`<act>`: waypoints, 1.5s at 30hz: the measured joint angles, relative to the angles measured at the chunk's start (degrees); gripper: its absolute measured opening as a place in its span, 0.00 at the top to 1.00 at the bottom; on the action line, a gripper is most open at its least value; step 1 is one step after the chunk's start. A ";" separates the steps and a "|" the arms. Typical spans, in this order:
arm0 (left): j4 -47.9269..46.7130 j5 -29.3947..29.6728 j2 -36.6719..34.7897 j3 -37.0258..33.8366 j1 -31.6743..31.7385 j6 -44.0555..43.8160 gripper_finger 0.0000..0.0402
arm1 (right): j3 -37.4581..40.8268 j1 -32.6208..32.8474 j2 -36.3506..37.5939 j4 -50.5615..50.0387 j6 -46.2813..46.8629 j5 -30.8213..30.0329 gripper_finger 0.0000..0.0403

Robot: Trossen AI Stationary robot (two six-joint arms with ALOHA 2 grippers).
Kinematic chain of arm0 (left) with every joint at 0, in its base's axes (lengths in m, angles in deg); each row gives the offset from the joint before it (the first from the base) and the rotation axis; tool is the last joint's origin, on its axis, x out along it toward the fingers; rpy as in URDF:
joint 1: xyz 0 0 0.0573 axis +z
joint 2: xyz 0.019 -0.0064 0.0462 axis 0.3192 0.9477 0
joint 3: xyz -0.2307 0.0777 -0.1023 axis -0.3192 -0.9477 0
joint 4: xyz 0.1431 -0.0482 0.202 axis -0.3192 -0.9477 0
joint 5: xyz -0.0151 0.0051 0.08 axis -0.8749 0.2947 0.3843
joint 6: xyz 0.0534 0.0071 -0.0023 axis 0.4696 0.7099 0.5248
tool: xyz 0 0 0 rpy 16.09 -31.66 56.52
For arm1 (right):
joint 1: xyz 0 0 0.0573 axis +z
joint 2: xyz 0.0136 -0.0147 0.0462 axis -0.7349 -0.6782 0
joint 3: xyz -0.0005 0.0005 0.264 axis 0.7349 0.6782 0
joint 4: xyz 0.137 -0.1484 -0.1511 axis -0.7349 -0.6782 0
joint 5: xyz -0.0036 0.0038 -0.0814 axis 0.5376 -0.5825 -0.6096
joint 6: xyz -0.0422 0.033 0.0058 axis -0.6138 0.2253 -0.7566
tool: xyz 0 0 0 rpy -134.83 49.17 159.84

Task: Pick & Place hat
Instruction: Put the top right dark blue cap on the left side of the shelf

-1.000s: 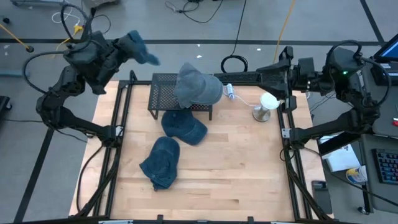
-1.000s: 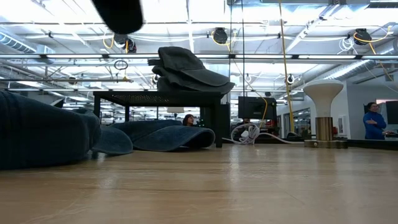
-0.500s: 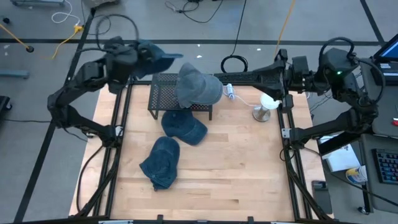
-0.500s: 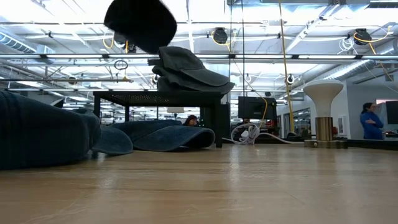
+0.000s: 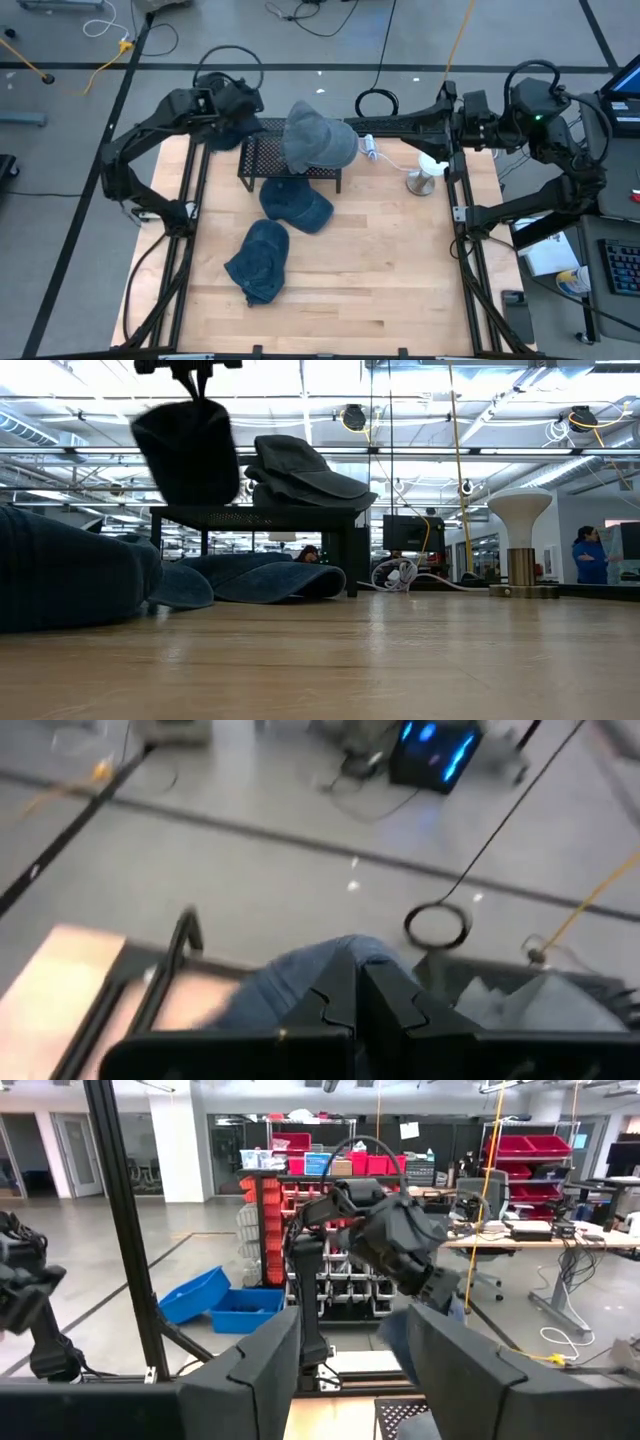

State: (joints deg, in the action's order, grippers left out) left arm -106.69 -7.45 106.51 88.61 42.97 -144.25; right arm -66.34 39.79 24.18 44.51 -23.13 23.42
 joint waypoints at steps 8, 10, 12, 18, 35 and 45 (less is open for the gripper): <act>-4.68 -6.97 2.96 0.00 2.45 -11.99 1.00 | 0.00 0.00 -0.05 -2.09 -3.99 0.15 0.55; -5.47 -7.46 3.19 0.02 2.68 -16.35 1.00 | 0.00 0.00 -0.03 -2.75 -4.98 0.16 0.56; -5.43 -8.46 3.35 0.02 2.74 -19.77 1.00 | 0.00 0.00 -0.05 -3.36 -5.13 0.17 0.56; -4.98 -10.82 3.31 0.02 2.09 -28.76 1.00 | 0.00 0.00 0.03 -4.33 -6.97 0.20 0.56; 6.22 -10.14 7.85 0.04 1.14 -42.14 1.00 | 0.14 -0.01 -0.05 -6.76 -7.78 3.20 0.58; 10.56 -9.49 13.12 0.04 1.17 -46.57 1.00 | 3.88 -0.02 -0.07 -6.42 -7.78 3.21 0.58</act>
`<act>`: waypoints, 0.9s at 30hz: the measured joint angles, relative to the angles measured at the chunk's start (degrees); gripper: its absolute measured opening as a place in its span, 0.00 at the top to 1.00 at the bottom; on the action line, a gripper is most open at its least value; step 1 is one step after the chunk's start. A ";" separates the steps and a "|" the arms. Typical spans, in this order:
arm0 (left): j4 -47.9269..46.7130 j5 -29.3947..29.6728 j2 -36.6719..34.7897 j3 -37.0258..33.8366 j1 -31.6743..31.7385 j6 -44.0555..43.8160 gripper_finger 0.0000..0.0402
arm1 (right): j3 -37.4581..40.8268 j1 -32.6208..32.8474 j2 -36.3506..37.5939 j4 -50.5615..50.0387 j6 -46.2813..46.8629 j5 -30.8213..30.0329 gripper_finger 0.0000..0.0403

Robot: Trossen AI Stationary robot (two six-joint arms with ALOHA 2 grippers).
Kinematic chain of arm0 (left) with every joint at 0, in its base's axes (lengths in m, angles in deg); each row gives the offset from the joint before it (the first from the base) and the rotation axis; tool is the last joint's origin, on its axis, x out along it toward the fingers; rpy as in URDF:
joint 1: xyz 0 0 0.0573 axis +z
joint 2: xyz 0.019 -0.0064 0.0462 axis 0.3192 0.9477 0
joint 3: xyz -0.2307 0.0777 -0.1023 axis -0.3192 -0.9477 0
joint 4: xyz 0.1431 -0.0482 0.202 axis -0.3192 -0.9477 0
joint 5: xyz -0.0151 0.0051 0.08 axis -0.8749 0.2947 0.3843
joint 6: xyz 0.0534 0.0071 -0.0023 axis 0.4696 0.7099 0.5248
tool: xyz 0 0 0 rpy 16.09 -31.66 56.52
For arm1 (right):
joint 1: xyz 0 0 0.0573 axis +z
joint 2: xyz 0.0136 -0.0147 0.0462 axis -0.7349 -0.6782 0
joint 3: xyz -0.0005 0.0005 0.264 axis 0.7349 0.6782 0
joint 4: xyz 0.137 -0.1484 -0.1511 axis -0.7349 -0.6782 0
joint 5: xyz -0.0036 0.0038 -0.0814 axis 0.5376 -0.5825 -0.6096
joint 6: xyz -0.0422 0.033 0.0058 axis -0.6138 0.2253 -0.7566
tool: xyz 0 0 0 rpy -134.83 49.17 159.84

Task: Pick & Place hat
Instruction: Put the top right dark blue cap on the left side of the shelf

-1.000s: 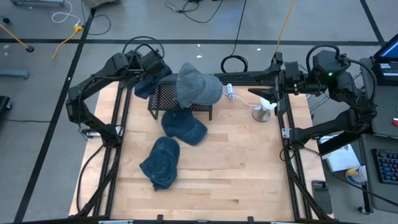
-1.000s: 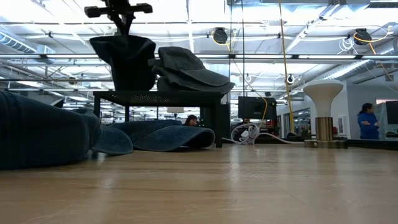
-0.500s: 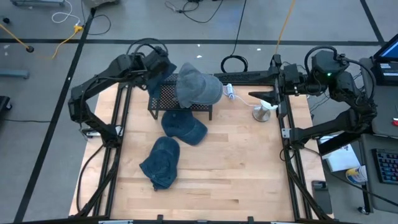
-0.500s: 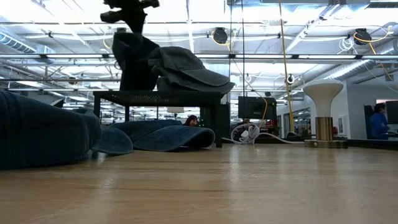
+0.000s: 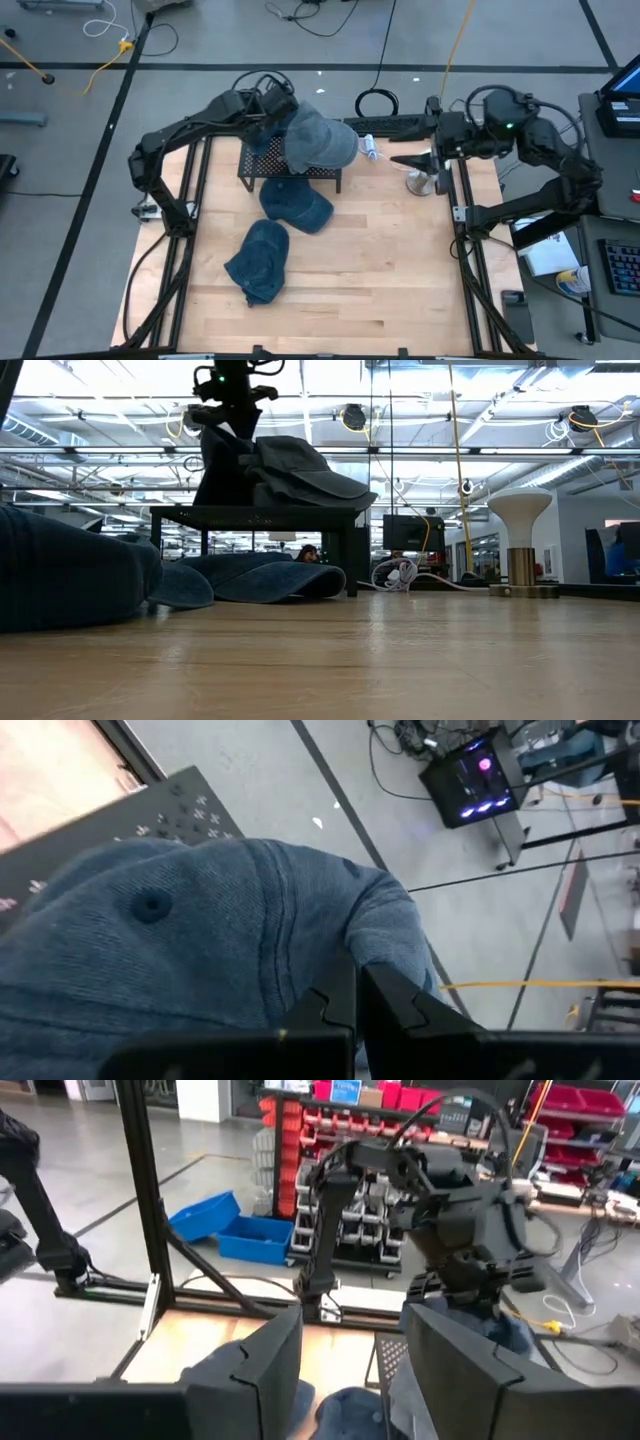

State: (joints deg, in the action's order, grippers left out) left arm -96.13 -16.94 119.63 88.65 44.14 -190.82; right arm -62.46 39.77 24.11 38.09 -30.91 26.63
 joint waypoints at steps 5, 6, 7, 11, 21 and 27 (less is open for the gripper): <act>-0.73 -1.01 0.44 0.00 -0.93 -0.04 1.00 | 3.14 0.01 -0.04 0.02 0.00 0.08 0.58; -1.60 -1.08 0.44 0.00 -1.08 -0.31 1.00 | 3.63 0.00 -0.04 0.04 0.00 0.53 0.58; -2.58 -1.14 0.44 0.00 -1.27 -0.67 1.00 | 4.03 0.02 -0.04 0.07 0.02 1.59 0.58; -4.57 -2.21 0.43 0.00 -1.68 0.04 0.99 | 4.66 0.03 -0.04 1.05 0.01 4.43 0.58; 2.56 -5.55 0.09 -0.04 -3.58 8.31 0.77 | 4.66 0.04 0.33 5.10 0.02 4.50 0.58; 2.92 -9.94 0.09 -0.04 -4.75 7.15 0.59 | 4.66 0.04 0.24 4.84 0.02 4.53 0.58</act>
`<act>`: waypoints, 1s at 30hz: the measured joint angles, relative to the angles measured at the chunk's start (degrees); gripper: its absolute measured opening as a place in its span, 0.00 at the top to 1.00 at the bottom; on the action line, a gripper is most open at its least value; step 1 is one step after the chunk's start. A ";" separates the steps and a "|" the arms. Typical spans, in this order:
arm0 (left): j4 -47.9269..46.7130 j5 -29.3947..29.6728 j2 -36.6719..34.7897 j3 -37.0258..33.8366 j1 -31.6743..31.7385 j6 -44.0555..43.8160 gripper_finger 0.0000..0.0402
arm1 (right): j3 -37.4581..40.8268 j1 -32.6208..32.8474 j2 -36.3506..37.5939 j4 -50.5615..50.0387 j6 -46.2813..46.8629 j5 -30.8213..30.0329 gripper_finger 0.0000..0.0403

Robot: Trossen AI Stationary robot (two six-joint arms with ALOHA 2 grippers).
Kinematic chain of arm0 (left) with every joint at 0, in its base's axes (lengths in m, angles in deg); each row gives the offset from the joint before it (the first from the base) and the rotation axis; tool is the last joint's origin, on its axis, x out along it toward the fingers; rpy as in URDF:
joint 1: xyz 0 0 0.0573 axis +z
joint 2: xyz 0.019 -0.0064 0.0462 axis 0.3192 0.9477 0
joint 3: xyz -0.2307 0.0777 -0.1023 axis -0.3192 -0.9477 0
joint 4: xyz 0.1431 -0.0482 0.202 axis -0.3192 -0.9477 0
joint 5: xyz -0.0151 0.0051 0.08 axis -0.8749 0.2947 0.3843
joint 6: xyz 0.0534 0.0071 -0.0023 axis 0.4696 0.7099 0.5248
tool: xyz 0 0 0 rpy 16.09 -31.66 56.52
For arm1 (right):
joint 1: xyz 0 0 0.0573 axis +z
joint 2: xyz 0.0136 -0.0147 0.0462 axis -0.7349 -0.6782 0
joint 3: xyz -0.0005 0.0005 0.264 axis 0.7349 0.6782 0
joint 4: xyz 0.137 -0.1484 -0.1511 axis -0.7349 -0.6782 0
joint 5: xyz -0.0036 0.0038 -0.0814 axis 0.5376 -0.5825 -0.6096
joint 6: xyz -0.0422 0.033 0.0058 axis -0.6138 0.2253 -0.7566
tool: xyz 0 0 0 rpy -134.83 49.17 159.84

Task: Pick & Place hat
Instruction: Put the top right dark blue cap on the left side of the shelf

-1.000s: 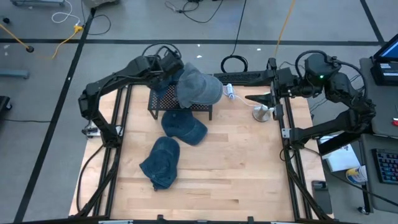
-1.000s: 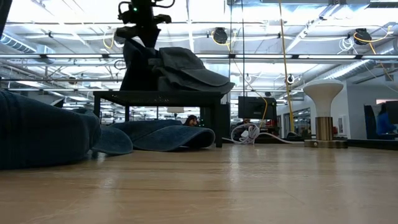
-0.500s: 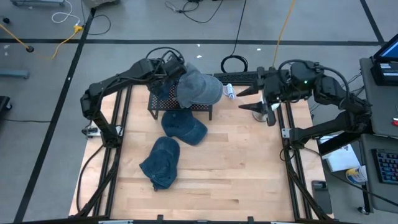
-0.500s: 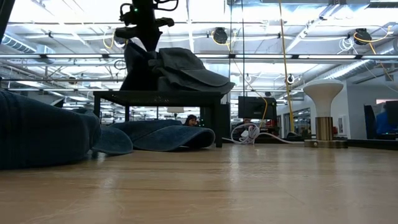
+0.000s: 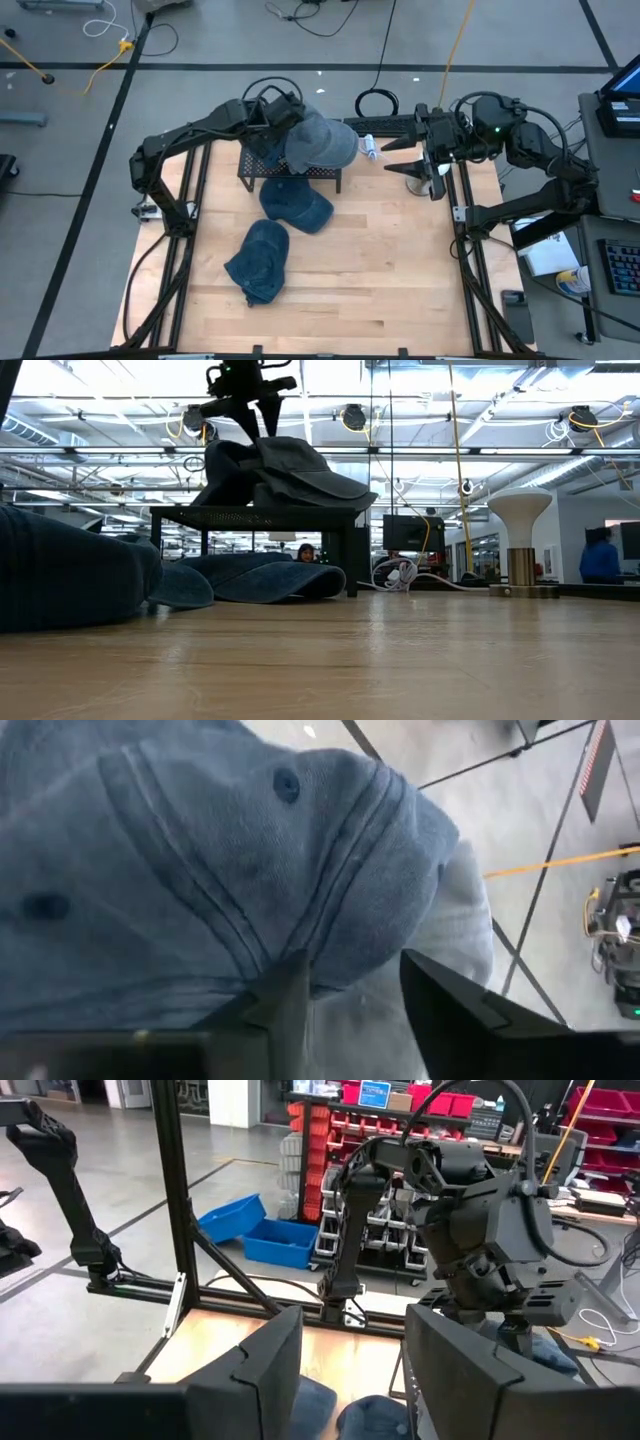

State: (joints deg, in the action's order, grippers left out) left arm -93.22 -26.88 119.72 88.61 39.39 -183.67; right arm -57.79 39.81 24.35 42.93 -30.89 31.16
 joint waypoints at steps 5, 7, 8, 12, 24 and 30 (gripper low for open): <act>-0.14 1.68 -1.00 -0.02 -0.73 -1.09 0.49 | 0.00 0.00 0.02 0.00 0.00 0.04 0.57; -0.12 2.42 -2.02 -0.04 -0.76 -1.36 0.46 | 0.00 0.00 0.02 0.00 0.00 0.13 0.57; 0.36 3.46 -2.32 -0.04 -0.82 -1.30 0.45 | 0.00 0.00 0.02 0.00 0.00 0.41 0.57; 2.09 4.99 -4.41 -0.02 -1.16 4.55 0.42 | 0.00 0.00 0.02 -0.01 0.04 1.98 0.57; 2.03 -4.11 -8.68 0.02 3.06 51.43 0.50 | 0.00 0.04 0.02 0.27 3.02 7.50 0.57; -2.05 -17.46 -9.75 0.02 2.78 75.45 0.55 | -0.02 0.04 0.02 2.08 2.87 7.47 0.57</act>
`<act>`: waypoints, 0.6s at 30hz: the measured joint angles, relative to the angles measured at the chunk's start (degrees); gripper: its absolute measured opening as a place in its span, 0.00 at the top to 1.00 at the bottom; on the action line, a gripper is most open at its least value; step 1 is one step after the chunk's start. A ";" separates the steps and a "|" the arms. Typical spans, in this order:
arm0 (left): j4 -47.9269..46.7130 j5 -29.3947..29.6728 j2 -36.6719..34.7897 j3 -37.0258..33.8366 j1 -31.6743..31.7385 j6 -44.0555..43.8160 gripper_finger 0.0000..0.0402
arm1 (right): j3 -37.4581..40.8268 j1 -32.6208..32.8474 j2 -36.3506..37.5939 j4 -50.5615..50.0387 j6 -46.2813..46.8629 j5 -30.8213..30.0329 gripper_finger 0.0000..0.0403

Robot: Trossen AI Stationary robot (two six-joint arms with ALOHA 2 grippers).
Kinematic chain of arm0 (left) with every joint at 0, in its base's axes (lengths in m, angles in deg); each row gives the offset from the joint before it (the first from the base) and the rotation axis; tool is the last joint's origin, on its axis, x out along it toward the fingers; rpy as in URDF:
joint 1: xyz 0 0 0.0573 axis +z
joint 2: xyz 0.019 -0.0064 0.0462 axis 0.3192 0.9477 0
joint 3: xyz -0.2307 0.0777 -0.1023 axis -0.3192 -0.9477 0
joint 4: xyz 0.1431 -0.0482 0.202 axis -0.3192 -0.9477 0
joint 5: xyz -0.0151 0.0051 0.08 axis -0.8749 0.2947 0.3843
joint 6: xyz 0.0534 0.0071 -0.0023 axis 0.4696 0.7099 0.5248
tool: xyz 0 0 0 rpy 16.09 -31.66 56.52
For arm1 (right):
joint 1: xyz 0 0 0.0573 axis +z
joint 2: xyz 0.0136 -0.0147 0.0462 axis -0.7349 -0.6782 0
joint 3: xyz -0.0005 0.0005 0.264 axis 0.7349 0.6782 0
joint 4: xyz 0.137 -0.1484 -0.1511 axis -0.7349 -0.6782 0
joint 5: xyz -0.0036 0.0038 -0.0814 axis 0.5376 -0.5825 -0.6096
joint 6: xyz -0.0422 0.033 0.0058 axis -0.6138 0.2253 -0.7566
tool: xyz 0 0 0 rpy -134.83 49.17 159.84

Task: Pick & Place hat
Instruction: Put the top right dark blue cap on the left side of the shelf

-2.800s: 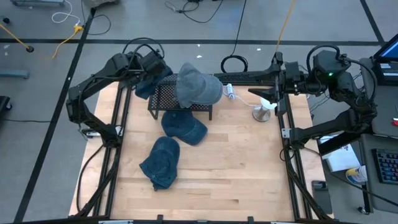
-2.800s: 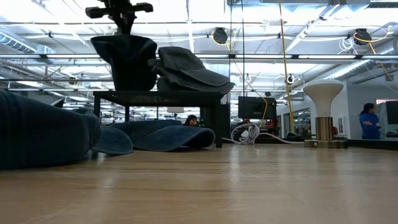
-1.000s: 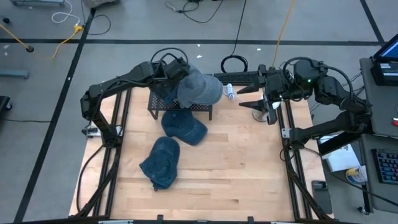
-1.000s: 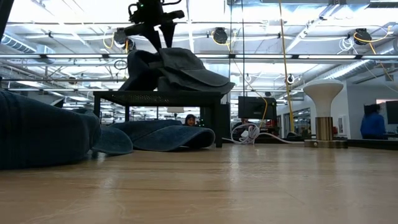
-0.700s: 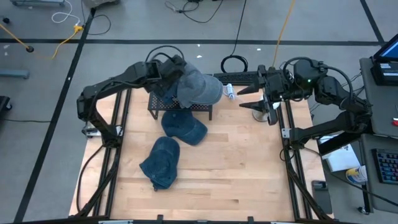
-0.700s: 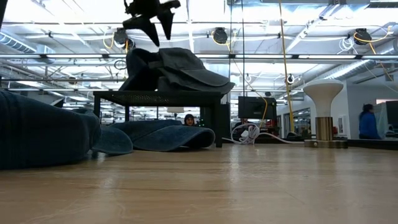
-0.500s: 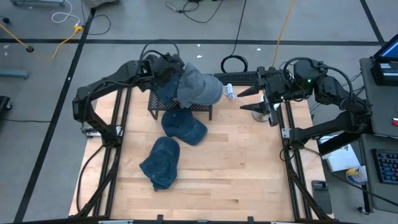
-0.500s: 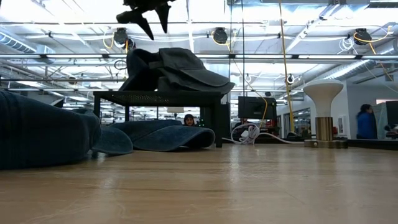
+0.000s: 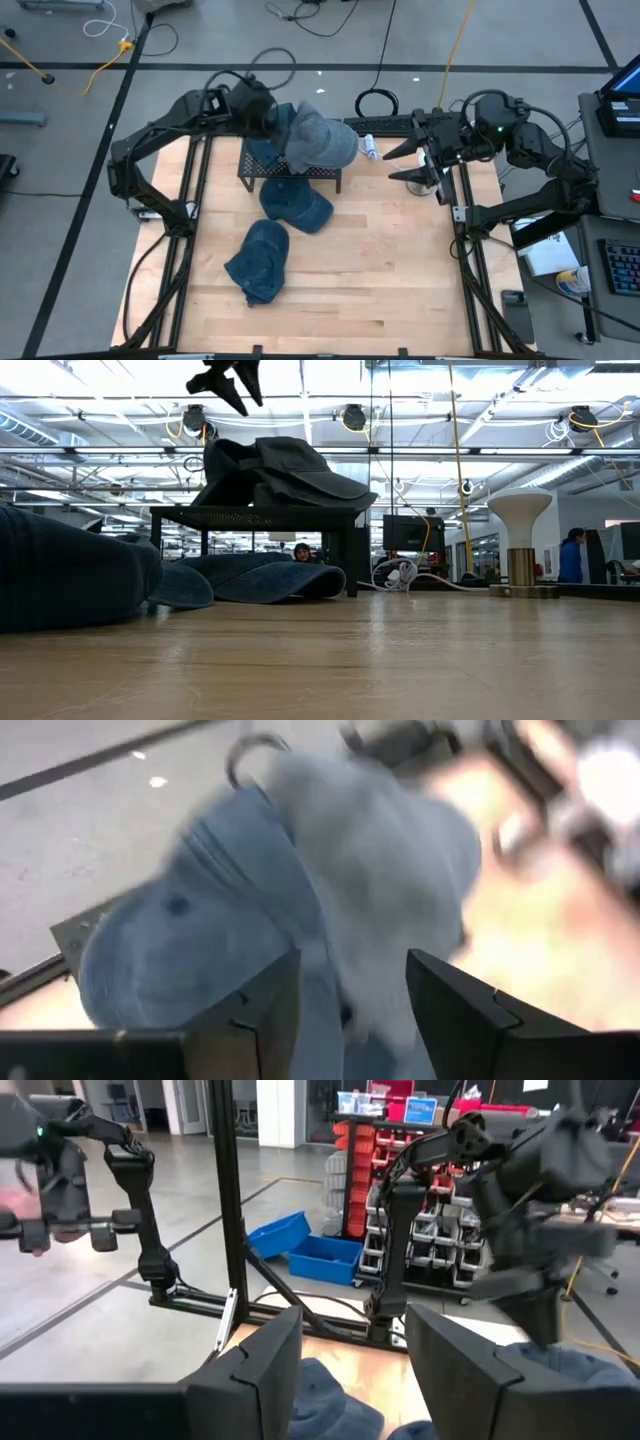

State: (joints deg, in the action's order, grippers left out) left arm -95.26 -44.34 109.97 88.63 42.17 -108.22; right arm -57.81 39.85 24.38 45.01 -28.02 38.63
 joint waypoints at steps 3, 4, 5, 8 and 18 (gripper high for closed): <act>-6.87 -1.93 0.08 0.00 -2.11 4.82 0.57 | 0.00 0.00 0.00 1.15 -0.07 -0.08 0.57; -9.55 -1.77 0.09 0.00 -3.17 6.01 0.58 | 0.00 0.00 0.00 1.39 -0.07 -0.28 0.57; -12.33 -1.07 0.09 -0.01 -4.46 6.94 0.58 | 0.00 0.00 0.00 1.67 -0.09 -0.75 0.57; -17.84 3.48 0.09 -0.02 -9.04 7.48 0.60 | 0.00 0.00 -0.19 2.21 -0.09 -4.25 0.57; -22.68 24.32 -1.42 -0.35 -21.69 10.06 0.60 | -0.02 0.07 -2.62 2.01 1.52 -6.38 0.57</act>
State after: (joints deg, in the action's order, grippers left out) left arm -117.94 -20.02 108.55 88.28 20.49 -98.15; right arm -57.84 39.92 21.76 47.02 -26.50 32.25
